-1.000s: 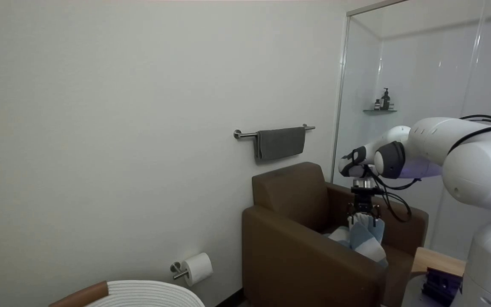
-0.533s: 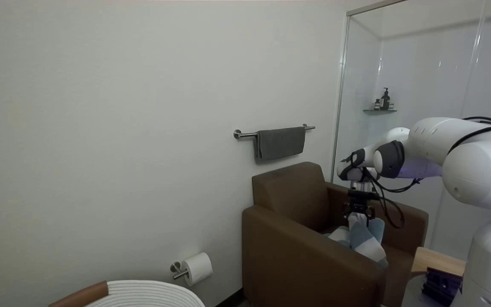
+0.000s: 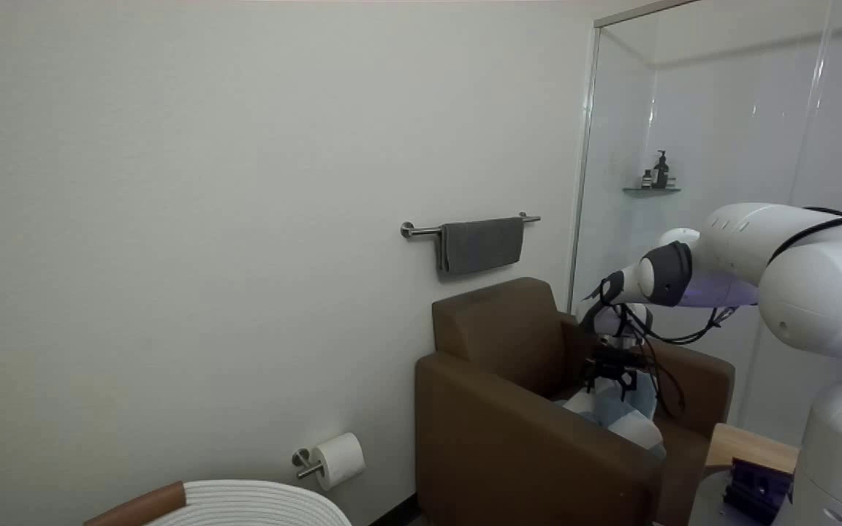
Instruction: Pick the cloth on the couch and put it in the bag
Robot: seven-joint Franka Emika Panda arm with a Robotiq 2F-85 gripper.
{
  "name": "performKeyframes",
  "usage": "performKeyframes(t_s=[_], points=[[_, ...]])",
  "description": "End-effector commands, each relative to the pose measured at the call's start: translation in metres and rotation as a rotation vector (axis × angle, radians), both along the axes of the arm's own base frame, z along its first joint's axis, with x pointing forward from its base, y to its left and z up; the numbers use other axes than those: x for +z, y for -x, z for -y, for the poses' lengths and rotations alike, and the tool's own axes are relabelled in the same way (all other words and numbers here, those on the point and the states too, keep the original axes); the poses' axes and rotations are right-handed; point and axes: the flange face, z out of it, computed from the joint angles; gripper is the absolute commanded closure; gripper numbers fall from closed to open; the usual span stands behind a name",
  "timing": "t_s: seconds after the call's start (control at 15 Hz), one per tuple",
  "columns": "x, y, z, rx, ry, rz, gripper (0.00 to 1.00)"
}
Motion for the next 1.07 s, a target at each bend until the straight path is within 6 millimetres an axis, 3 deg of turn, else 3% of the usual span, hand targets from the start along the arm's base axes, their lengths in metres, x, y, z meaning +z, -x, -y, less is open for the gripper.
performKeyframes(t_s=[0.0,0.67,0.87,0.93,1.0], points=[[-0.0079,0.0053,-0.0002,0.001,0.042,0.009,0.26],[-0.0143,0.0107,-0.0076,0.015,0.016,-0.085,0.9],[-0.0153,0.0106,-0.0093,0.019,0.012,-0.097,0.93],[-0.0152,0.0107,-0.0091,0.018,0.014,-0.099,0.85],[-0.0153,0.0111,-0.0086,0.015,0.021,-0.099,0.57]])
